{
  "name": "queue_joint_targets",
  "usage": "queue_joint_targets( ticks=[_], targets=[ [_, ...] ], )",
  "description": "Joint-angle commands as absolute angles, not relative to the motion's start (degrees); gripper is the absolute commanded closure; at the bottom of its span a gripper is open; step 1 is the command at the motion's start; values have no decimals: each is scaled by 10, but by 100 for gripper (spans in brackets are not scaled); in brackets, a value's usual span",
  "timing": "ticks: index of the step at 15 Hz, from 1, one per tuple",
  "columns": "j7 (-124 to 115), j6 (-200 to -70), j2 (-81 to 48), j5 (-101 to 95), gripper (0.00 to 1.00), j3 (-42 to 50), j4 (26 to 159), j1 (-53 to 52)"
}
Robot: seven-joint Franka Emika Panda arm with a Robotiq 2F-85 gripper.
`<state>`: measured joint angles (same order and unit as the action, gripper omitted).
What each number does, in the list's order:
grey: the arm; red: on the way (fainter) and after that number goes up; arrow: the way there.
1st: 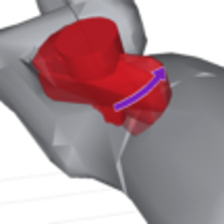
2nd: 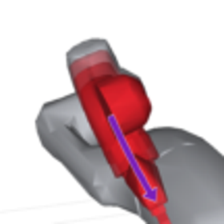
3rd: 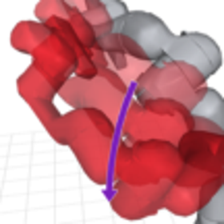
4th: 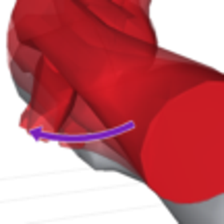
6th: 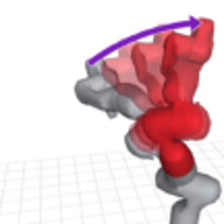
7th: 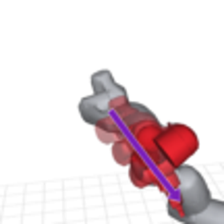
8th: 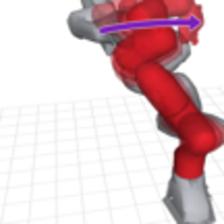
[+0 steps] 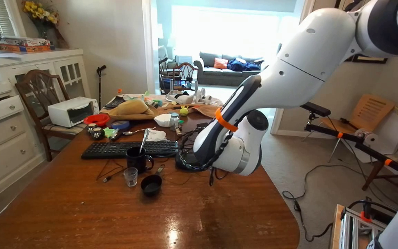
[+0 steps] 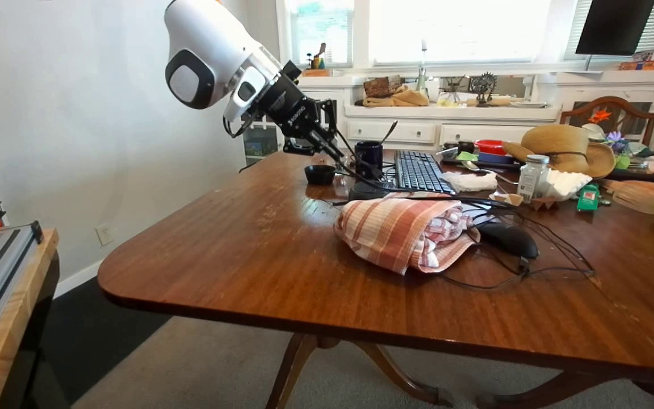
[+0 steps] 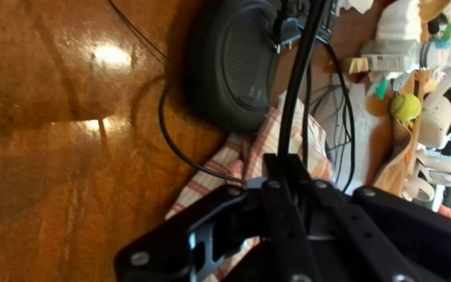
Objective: Move the cable on the left to the right.
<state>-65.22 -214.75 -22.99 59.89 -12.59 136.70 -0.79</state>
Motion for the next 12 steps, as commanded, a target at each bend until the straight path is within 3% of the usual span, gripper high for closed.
queue_joint_targets(
  ticks=[1, 2, 3, 9, 12],
  targets=[
    [-738, -2104, -220, 499, 98, -161, 1403, 40],
    [-757, -2099, -218, 476, 67, -171, 1408, 54],
    [-771, -2100, -217, 457, 66, -179, 1413, 66],
    [-843, -2055, -139, 324, 22, -259, 1455, 159],
    [-932, -1970, -90, 218, 1, -357, 1469, 246]
  ],
)
